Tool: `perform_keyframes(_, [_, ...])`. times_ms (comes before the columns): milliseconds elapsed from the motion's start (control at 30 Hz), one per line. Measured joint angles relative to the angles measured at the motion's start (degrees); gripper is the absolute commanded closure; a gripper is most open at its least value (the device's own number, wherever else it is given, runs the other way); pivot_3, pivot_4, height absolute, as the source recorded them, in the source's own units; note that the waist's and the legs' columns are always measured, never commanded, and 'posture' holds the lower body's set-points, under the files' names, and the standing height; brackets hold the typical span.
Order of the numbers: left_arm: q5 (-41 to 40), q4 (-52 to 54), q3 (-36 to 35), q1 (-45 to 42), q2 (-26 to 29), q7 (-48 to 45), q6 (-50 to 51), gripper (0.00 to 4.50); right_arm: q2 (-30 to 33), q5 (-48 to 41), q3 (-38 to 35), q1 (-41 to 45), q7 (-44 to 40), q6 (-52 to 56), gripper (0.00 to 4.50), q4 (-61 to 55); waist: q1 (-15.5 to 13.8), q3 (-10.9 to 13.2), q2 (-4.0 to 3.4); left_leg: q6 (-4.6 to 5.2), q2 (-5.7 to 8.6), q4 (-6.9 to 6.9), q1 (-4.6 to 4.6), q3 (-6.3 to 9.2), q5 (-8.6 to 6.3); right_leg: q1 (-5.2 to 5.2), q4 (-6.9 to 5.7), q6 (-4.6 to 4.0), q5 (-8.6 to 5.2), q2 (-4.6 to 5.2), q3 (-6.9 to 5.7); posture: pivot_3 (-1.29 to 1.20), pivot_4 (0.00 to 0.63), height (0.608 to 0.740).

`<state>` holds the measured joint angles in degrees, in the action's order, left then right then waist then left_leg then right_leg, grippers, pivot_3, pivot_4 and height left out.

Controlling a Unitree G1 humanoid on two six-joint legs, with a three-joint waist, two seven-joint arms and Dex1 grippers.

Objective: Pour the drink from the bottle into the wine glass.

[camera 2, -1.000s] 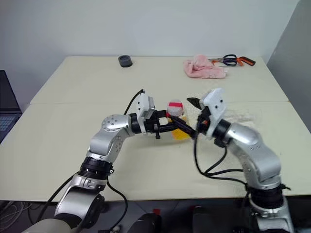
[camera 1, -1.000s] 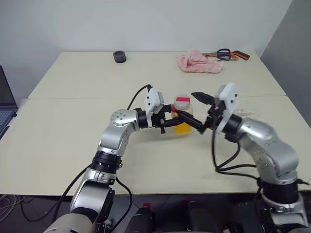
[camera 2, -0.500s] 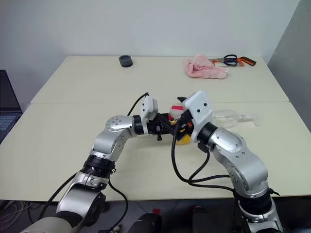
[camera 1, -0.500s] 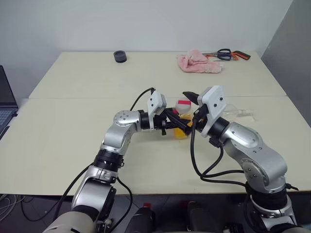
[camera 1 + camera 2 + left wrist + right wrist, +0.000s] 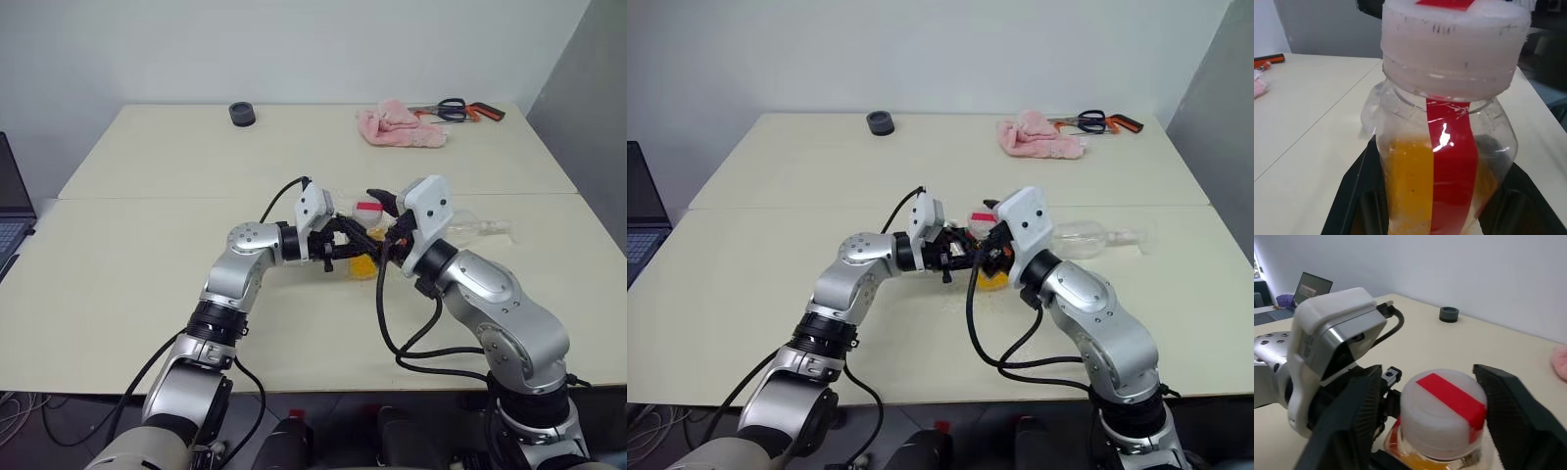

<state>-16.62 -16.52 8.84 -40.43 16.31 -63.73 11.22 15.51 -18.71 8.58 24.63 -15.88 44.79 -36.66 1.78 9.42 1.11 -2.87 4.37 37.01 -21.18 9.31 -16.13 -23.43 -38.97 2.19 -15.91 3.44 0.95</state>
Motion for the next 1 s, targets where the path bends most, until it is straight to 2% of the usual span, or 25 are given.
perform_keyframes(33, [-0.02,0.04,-0.04,0.00,0.02,0.03,-0.04,2.71,0.05,0.14,0.01,-0.02,-0.03,-0.40,2.65,0.06,0.02,0.00,0.00,0.00,-0.01,0.00,0.00,0.00,0.00,0.00,0.00,0.00,0.00,-0.01,0.00,0.00,0.150,0.740])
perform_keyframes(300, [-0.12,0.45,-0.12,0.24,0.44,-0.06,-0.05,2.71,0.82,0.88,0.50,-0.42,-2.68,-4.04,2.64,1.74,0.03,0.00,0.00,0.00,0.00,0.00,0.00,0.00,0.00,0.00,0.00,0.00,0.00,-0.03,0.00,0.00,0.150,0.740])
perform_keyframes(433, [-0.28,0.70,-0.06,0.35,1.73,-1.99,0.83,2.71,7.54,-2.99,-0.92,3.88,-18.49,-12.44,2.64,11.87,0.20,0.01,0.00,0.03,0.00,0.01,0.11,-0.10,-0.01,0.11,0.00,0.01,0.00,-0.21,0.02,0.00,0.150,0.740])
perform_keyframes(600, [-0.25,0.62,0.23,0.32,2.20,-3.57,1.33,2.72,12.52,-7.09,-1.03,11.67,-35.57,-16.56,2.64,25.00,0.20,0.01,0.00,0.03,-0.05,-0.02,0.16,-0.07,-0.01,0.16,0.01,0.00,0.00,-0.24,0.00,0.00,0.150,0.740])
perform_keyframes(700, [-0.01,0.34,0.36,0.28,2.35,-3.64,1.46,2.72,12.88,-7.36,-0.49,14.72,-40.58,-17.51,2.64,30.43,0.19,0.01,0.00,0.02,-0.05,-0.01,0.14,-0.06,-0.01,0.15,0.02,0.00,0.00,-0.21,0.00,0.00,0.150,0.740])
perform_keyframes(800, [0.00,0.32,0.45,0.28,2.33,-3.67,1.67,2.72,12.93,-7.50,-0.60,15.03,-41.56,-17.51,2.64,31.24,0.07,0.01,0.00,0.02,-0.03,-0.01,0.10,-0.02,-0.01,0.14,0.04,0.00,0.00,-0.16,-0.01,0.00,0.150,0.740])
perform_keyframes(833, [0.00,0.32,0.46,0.28,2.29,-3.62,1.76,2.72,12.79,-7.63,-0.83,14.80,-41.33,-17.50,1.92,31.16,0.05,0.01,0.00,0.01,-0.02,0.00,0.09,-0.02,-0.01,0.13,0.05,0.00,0.00,-0.14,-0.01,0.00,0.150,0.740])
perform_keyframes(1000, [-0.17,0.49,0.39,0.23,2.13,-3.05,2.02,2.72,13.28,-7.98,-3.77,10.96,-37.23,-15.18,0.18,28.13,-0.06,0.01,0.00,0.01,0.01,0.02,0.04,-0.02,0.00,0.07,0.04,0.00,0.01,0.05,0.00,0.00,0.150,0.740])
